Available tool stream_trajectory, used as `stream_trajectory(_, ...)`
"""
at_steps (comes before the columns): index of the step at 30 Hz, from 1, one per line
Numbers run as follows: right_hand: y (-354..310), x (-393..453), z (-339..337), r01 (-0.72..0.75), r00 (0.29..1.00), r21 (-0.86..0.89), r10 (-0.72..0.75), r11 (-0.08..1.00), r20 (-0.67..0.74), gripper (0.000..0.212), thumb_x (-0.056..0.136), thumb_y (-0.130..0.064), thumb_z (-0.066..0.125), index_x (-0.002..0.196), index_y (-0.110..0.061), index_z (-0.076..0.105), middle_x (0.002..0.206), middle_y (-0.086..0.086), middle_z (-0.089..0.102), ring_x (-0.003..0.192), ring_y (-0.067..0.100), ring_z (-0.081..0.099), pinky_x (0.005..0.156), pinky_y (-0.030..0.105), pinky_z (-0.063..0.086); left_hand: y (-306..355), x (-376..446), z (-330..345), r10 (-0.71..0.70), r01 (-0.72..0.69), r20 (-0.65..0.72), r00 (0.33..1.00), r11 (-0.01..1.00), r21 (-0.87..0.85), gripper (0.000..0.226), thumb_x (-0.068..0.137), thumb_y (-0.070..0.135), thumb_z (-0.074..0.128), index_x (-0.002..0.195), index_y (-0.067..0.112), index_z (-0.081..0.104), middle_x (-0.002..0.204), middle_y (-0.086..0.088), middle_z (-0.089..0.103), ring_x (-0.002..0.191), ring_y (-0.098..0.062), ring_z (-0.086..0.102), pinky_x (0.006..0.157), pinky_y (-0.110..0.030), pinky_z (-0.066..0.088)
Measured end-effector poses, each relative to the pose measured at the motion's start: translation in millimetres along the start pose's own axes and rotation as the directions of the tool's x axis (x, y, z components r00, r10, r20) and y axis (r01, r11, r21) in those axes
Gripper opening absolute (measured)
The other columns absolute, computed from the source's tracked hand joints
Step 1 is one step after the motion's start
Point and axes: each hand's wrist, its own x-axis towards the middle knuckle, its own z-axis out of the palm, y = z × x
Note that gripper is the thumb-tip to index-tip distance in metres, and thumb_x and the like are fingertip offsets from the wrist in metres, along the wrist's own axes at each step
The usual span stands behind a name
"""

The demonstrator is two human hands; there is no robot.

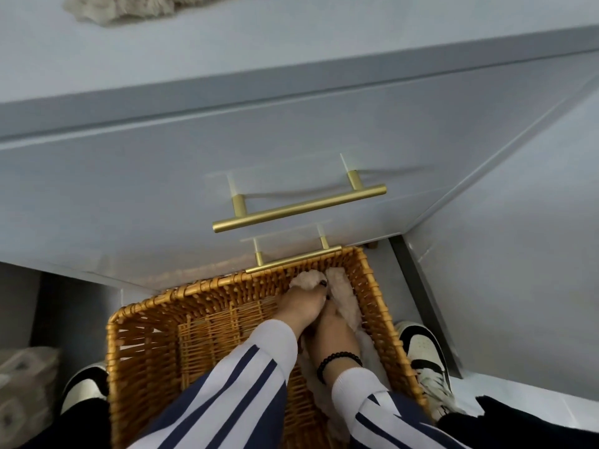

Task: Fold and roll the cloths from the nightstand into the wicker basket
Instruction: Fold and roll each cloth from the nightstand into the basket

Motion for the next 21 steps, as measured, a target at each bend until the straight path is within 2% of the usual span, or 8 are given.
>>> stream_trajectory(4, 10.3, -11.2, 7.6, 0.080, 0.991, 0.043, -0.075, 0.996, -0.112, 0.078, 0.090, -0.031, 0.053, 0.147, -0.023, 0.001, 0.141, 0.007, 0.046, 0.119, 0.023, 0.054, 0.089, 0.035, 0.051, 8.0, 11.5, 1.3, 0.070, -0.069, -0.003, 0.998, 0.989, -0.130, 0.029, 0.094, 0.025, 0.044, 0.113, 0.022, 0.066, 0.107, -0.006, 0.070, 0.098, -0.025, 0.065, 0.090, -0.035, 0.052)
stream_trajectory(7, 19.8, -16.9, 9.0, 0.175, 0.974, -0.003, -0.174, 0.984, -0.146, 0.082, 0.090, -0.026, 0.056, 0.150, -0.022, 0.000, 0.148, 0.003, 0.034, 0.122, 0.023, 0.050, 0.087, 0.032, 0.050, 10.4, 11.1, 2.1, 0.036, -0.036, -0.001, 0.999, 0.974, -0.223, 0.032, 0.096, 0.026, 0.045, 0.123, 0.021, 0.062, 0.123, -0.006, 0.064, 0.111, -0.025, 0.060, 0.098, -0.038, 0.049)
stream_trajectory(10, 24.6, -23.4, 3.5, 0.231, 0.927, -0.162, -0.268, 0.959, -0.264, 0.079, 0.073, -0.019, 0.073, 0.141, -0.016, 0.032, 0.134, 0.009, 0.045, 0.108, 0.027, 0.055, 0.075, 0.033, 0.052, 12.8, 10.8, 3.8, 0.003, -0.006, -0.013, 1.000, 0.979, -0.206, 0.041, 0.100, 0.029, 0.039, 0.140, 0.019, 0.047, 0.143, -0.005, 0.048, 0.128, -0.025, 0.048, 0.105, -0.032, 0.041)
stream_trajectory(13, 27.9, -26.3, 18.0, 0.384, 0.771, -0.405, -0.530, 0.829, -0.354, 0.049, 0.056, -0.019, 0.080, 0.101, -0.017, 0.061, 0.099, 0.008, 0.061, 0.086, 0.025, 0.049, 0.064, 0.035, 0.052, 11.6, 14.1, 4.9, -0.020, 0.015, -0.049, 0.999, 0.996, -0.087, 0.040, 0.101, 0.036, 0.036, 0.135, 0.022, 0.051, 0.140, -0.007, 0.051, 0.125, -0.027, 0.051, 0.101, -0.029, 0.042)
stream_trajectory(15, 30.7, -28.8, 24.5, 0.578, 0.640, -0.549, -0.753, 0.604, -0.154, 0.015, 0.070, -0.023, 0.066, 0.085, -0.022, 0.070, 0.087, 0.001, 0.063, 0.081, 0.022, 0.055, 0.069, 0.032, 0.053, 11.2, 18.9, 2.9, -0.031, 0.033, 0.014, 0.999, 0.986, -0.161, 0.036, 0.098, 0.039, 0.041, 0.128, 0.026, 0.056, 0.134, -0.005, 0.056, 0.121, -0.027, 0.053, 0.101, -0.032, 0.044)
stream_trajectory(17, 32.9, -31.9, 20.5, 0.696, 0.543, -0.647, -0.818, 0.310, 0.193, 0.008, 0.071, -0.028, 0.067, 0.077, -0.027, 0.072, 0.082, -0.005, 0.066, 0.082, 0.017, 0.060, 0.079, 0.029, 0.050, 13.1, 21.1, -2.5, -0.089, 0.116, 0.111, 0.990, 0.956, -0.268, 0.023, 0.097, 0.036, 0.048, 0.116, 0.027, 0.057, 0.121, -0.003, 0.057, 0.117, -0.027, 0.053, 0.099, -0.035, 0.045)
stream_trajectory(19, 28.9, -35.8, 9.7, 0.724, 0.581, -0.681, -0.626, 0.105, 0.521, 0.017, 0.084, -0.026, 0.062, 0.099, -0.021, 0.071, 0.106, 0.003, 0.066, 0.104, 0.024, 0.055, 0.098, 0.036, 0.040, 14.7, 23.1, -10.8, -0.156, 0.216, 0.209, 0.965, 0.928, -0.302, 0.025, 0.095, 0.034, 0.054, 0.119, 0.025, 0.054, 0.121, -0.005, 0.053, 0.115, -0.028, 0.052, 0.100, -0.039, 0.046)
stream_trajectory(21, 31.9, -31.8, 8.2, 0.730, 0.563, -0.680, -0.503, -0.071, 0.656, 0.031, 0.097, -0.026, 0.047, 0.123, -0.015, 0.061, 0.132, 0.010, 0.053, 0.123, 0.031, 0.041, 0.109, 0.043, 0.026, 16.3, 25.6, -16.8, -0.181, 0.274, 0.294, 0.939, 0.909, -0.315, 0.044, 0.089, 0.036, 0.062, 0.128, 0.017, 0.052, 0.132, -0.007, 0.051, 0.117, -0.028, 0.052, 0.103, -0.043, 0.045)
